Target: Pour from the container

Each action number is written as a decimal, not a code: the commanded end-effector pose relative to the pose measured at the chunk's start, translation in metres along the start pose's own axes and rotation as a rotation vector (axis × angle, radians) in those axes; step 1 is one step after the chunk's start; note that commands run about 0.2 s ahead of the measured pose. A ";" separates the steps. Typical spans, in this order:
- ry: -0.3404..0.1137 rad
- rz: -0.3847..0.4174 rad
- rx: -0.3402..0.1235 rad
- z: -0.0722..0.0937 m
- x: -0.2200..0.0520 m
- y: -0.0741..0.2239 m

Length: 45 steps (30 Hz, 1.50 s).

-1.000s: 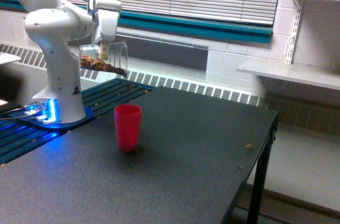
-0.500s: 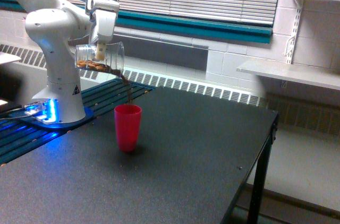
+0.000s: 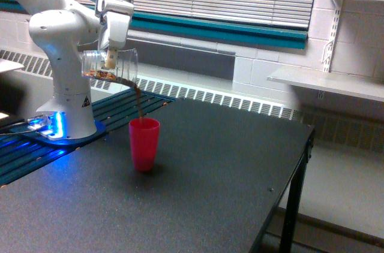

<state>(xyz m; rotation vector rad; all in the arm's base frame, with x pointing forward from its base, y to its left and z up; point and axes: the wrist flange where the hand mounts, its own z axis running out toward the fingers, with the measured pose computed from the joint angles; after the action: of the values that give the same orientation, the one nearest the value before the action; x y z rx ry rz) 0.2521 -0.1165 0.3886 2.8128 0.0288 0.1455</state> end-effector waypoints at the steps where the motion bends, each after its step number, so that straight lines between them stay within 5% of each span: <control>1: -0.032 -0.032 -0.006 0.010 -0.004 -0.015; 45: -0.081 -0.072 -0.032 0.017 0.000 -0.037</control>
<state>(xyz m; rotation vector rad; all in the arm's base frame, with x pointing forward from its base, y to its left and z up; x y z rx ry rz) 0.2569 -0.0997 0.3752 2.7715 0.1000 0.0510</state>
